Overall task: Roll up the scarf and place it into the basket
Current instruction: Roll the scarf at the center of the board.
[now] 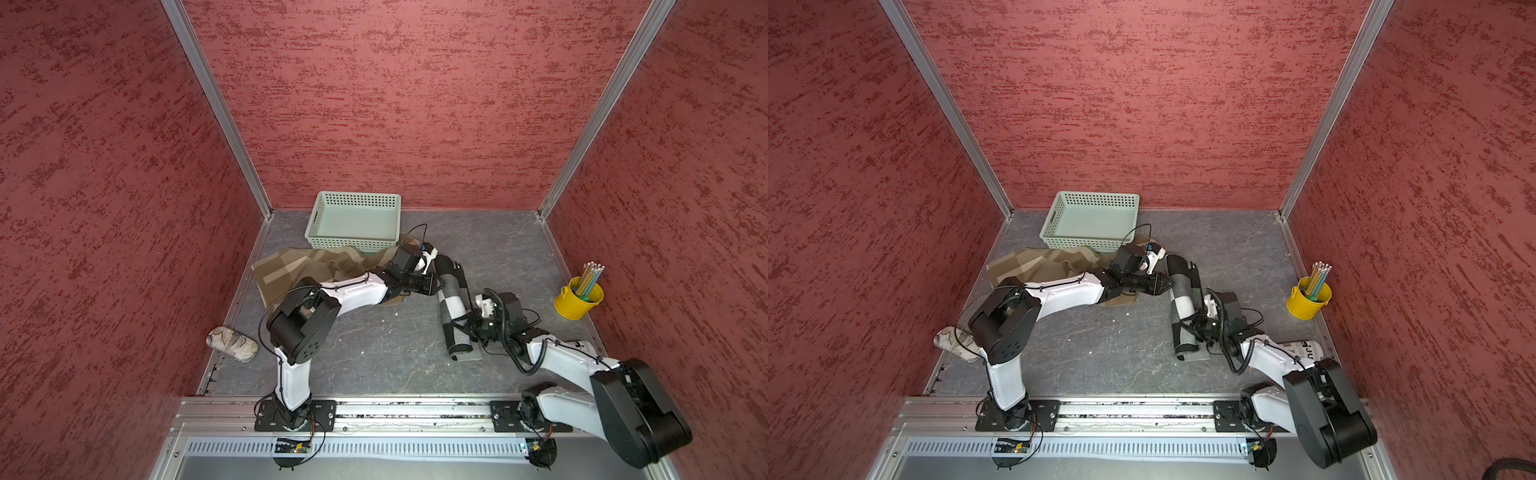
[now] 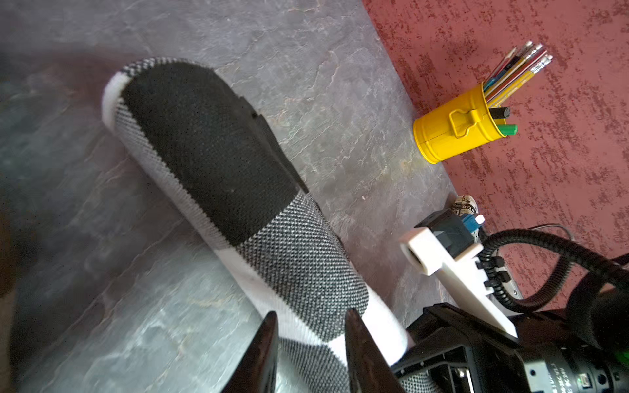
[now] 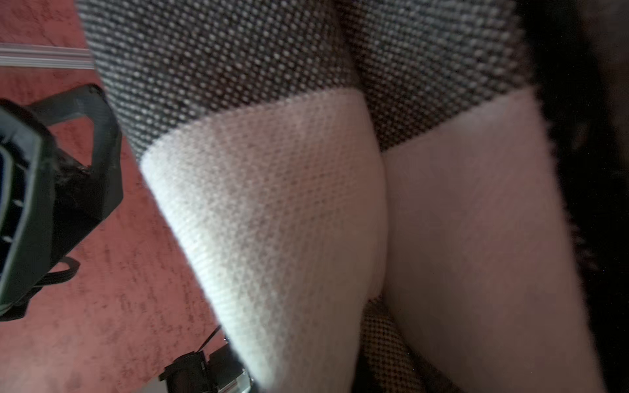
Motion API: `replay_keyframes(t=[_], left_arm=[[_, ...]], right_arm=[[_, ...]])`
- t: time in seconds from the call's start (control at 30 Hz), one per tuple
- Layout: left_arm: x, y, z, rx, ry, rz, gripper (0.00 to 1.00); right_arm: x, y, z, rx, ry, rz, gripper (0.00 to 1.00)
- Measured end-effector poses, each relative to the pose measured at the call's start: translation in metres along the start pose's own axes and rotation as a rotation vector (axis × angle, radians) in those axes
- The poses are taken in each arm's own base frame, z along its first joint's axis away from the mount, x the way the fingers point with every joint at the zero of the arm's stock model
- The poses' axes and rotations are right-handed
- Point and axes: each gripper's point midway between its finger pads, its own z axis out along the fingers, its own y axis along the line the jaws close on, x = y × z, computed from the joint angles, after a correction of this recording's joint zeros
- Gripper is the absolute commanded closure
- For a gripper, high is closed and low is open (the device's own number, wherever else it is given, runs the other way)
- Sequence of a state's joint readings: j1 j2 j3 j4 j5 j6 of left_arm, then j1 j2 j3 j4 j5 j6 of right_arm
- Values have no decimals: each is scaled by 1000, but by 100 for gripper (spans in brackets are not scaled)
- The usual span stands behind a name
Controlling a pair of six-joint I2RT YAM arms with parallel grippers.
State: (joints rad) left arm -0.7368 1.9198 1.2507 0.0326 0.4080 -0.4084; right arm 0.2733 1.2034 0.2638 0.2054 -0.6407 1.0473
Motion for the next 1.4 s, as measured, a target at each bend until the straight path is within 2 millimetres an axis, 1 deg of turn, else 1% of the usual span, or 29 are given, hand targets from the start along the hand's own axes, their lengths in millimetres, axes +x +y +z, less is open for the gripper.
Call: replay_keyframes(t=[0.13,0.23,0.33,0.4,0.43,0.53,0.63,0.77,0.8,0.87,0.97,1.07,1.13,1.2,1.27,1.33,1.4], left_arm=[[-4,-8,19,57,6,16,69],[-3,-7,32,85,19,8,70],[-3,-4,50,109,33,-6,71],[-2,0,65,125,47,-24,72],[-1,2,72,133,56,-33,72],[4,7,87,158,81,-67,72],[0,5,90,175,80,-82,71],[-1,4,89,178,84,-99,71],[0,4,89,179,86,-101,71],[0,3,89,179,90,-105,71],[1,4,89,176,96,-109,71],[1,4,89,174,101,-111,71],[1,4,89,173,103,-113,71],[2,4,89,172,105,-115,71],[2,4,89,174,108,-120,71],[2,3,90,176,111,-123,71],[2,3,91,180,115,-127,71]], right_arm=[[0,-2,-2,-88,32,82,100],[3,-4,-2,-127,64,126,99],[3,-5,-1,-142,79,142,89],[3,-5,-2,-133,77,136,74],[2,-5,-2,-119,73,133,70],[-7,-2,-9,-39,27,78,60],[-23,7,-28,86,-68,-12,53],[-40,24,-69,268,-228,-127,49],[-41,27,-79,319,-264,-154,49],[-35,34,-92,402,-301,-208,48],[-21,40,-100,521,-320,-300,49],[-9,46,-93,630,-314,-410,48],[-2,48,-81,712,-298,-491,44],[1,47,-64,795,-284,-562,41],[4,41,-46,862,-264,-621,38],[3,32,-37,907,-255,-655,34],[1,21,-32,935,-247,-678,31]])
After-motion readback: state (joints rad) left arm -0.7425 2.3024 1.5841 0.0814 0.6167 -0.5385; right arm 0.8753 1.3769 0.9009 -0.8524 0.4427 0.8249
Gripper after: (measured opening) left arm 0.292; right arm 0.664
